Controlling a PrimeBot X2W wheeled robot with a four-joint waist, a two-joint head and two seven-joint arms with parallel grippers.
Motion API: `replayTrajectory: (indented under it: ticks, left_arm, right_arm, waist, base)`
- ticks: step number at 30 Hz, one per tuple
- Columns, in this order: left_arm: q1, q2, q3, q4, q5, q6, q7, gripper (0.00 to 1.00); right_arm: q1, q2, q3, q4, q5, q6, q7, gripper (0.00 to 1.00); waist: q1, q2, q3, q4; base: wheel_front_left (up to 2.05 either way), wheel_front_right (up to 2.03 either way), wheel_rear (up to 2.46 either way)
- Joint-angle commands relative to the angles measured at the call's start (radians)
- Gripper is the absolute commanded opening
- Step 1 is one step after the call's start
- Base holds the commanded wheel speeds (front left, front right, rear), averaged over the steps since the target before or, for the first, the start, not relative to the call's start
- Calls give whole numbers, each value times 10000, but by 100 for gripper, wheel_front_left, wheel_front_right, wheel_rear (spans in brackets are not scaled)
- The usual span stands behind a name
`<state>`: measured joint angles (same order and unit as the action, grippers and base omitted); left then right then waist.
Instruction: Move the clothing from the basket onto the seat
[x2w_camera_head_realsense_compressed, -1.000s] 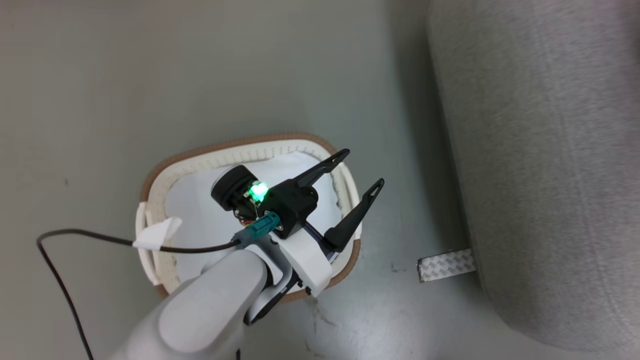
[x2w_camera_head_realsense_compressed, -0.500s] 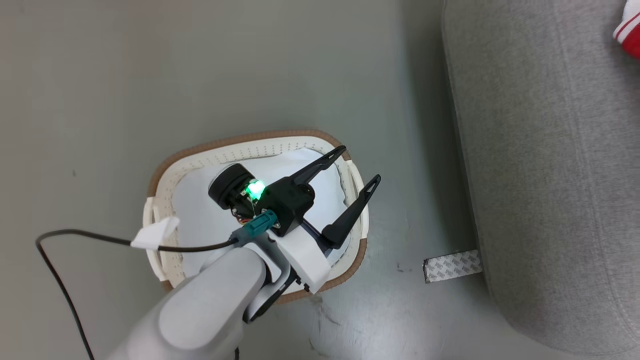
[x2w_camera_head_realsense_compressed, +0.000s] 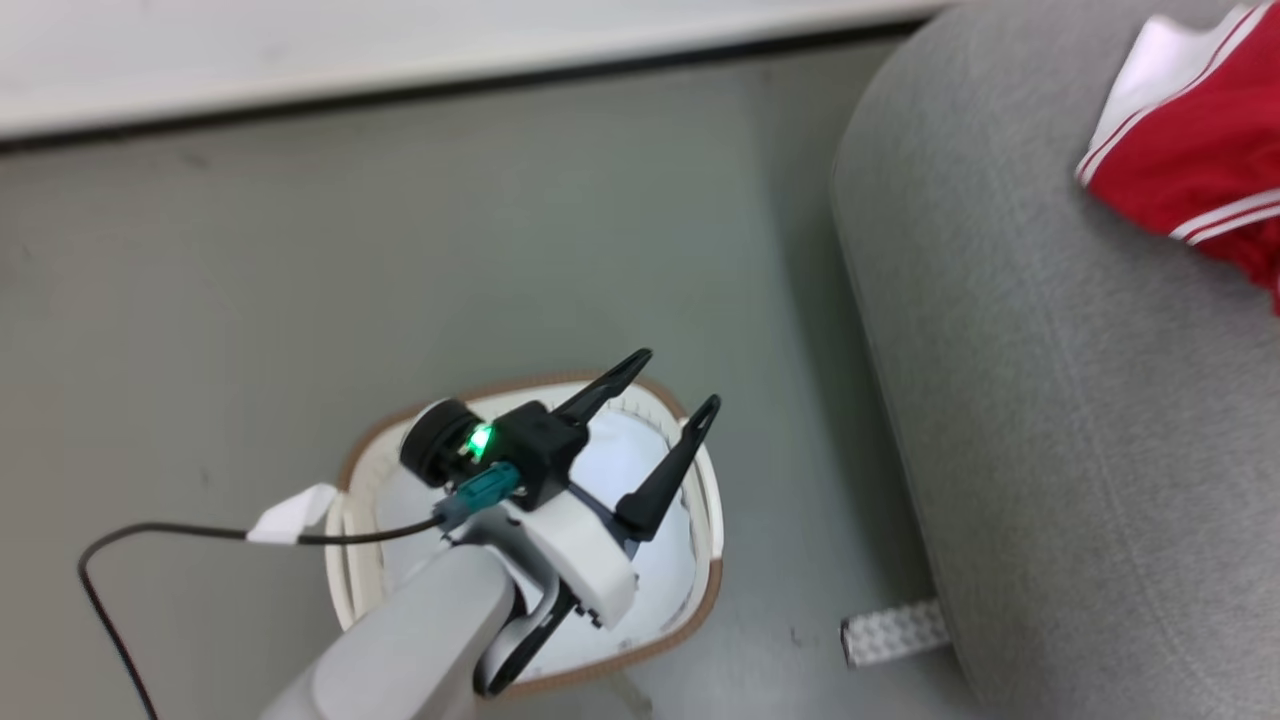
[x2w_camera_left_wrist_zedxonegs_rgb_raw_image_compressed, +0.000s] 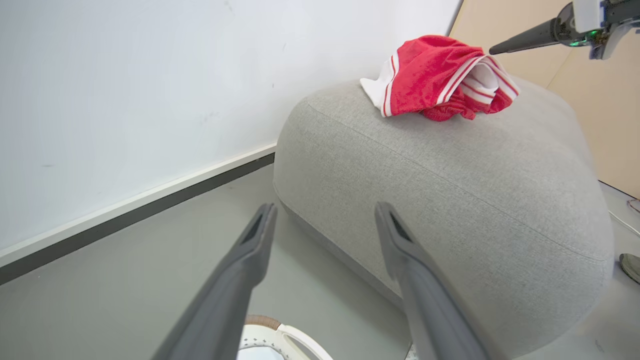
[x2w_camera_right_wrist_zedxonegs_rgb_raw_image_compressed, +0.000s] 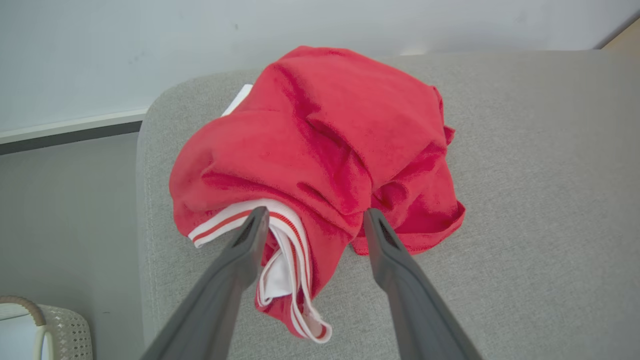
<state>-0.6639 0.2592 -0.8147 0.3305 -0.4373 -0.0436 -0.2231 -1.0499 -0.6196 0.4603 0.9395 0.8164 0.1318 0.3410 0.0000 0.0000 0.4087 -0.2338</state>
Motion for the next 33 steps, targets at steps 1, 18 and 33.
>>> replayTrajectory:
  ticks: [1,18,33]
  left_arm:
    - [300,8,139,106,-166,106,-135,100]
    - [2481,462,2505,-171,-1139,856,-416,100]
    - [4986,-140,5656,-1140,-296,859,-413,100]
  right_arm:
    - [314,-209,163,-295,99,-22,-141,100]
    - [3045,-522,413,-4093,-191,-22,-3208,100]
    - [7830,2194,-3083,-6545,-2624,-22,-5656,100]
  waist:
    - [0,0,-1093,91]
    - [0,0,-4145,1145]
    - [0,0,-4540,1591]
  base:
    - [0,0,0]
    - [0,0,0]
    - [0,0,0]
